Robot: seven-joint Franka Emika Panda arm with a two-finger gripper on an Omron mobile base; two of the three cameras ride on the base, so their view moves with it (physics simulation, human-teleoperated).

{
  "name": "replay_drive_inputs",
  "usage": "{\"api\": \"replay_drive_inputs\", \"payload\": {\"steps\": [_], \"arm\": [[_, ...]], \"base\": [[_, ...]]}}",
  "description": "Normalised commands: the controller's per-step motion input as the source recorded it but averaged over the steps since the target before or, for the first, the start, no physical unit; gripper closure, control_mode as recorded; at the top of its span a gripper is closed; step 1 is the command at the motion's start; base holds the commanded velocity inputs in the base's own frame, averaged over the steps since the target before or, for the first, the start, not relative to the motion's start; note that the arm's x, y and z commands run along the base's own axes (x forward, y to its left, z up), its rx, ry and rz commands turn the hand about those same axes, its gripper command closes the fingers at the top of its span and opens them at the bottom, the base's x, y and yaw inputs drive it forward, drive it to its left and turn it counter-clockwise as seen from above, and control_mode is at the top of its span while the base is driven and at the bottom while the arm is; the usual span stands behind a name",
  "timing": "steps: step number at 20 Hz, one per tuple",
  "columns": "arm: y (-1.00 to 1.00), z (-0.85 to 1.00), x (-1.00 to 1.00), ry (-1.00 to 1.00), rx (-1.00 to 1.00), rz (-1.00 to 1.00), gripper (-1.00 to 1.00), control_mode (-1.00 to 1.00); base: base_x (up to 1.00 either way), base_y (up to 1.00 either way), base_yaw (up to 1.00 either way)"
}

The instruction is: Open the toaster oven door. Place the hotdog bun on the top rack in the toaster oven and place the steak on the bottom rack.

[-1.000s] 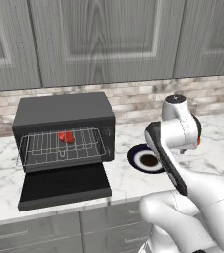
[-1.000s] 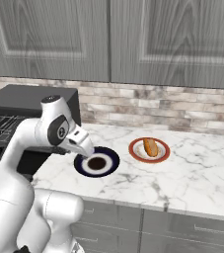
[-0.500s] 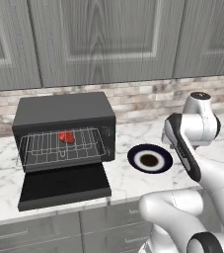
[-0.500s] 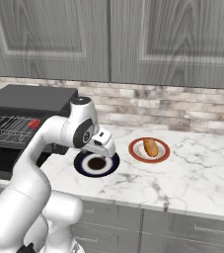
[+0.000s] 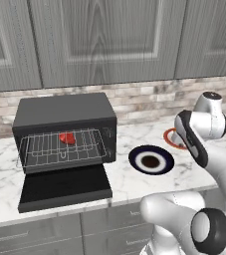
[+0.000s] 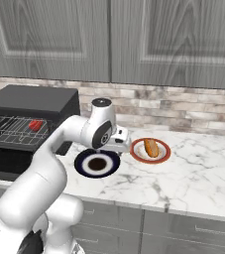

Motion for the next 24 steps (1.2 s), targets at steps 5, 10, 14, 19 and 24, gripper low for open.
{"api": "replay_drive_inputs", "payload": {"steps": [5, 10, 14, 19, 24], "arm": [[-0.35, -0.13, 0.44, 0.01, -0.03, 0.18, -1.00, -1.00], [-0.38, -0.21, 0.40, 0.00, -0.07, 0.07, -1.00, -1.00], [-0.34, -0.26, 0.47, 0.00, -0.03, 0.00, -1.00, -1.00], [-0.25, -0.33, 0.49, 0.00, -0.03, 0.00, -1.00, -1.00], [-0.24, -0.28, 0.57, 0.02, -0.02, 0.00, -1.00, -1.00]], "base": [[0.00, 0.00, 0.00], [0.00, 0.00, 0.00], [0.00, 0.00, 0.00], [0.00, 0.00, 0.00], [0.00, 0.00, 0.00]]}}
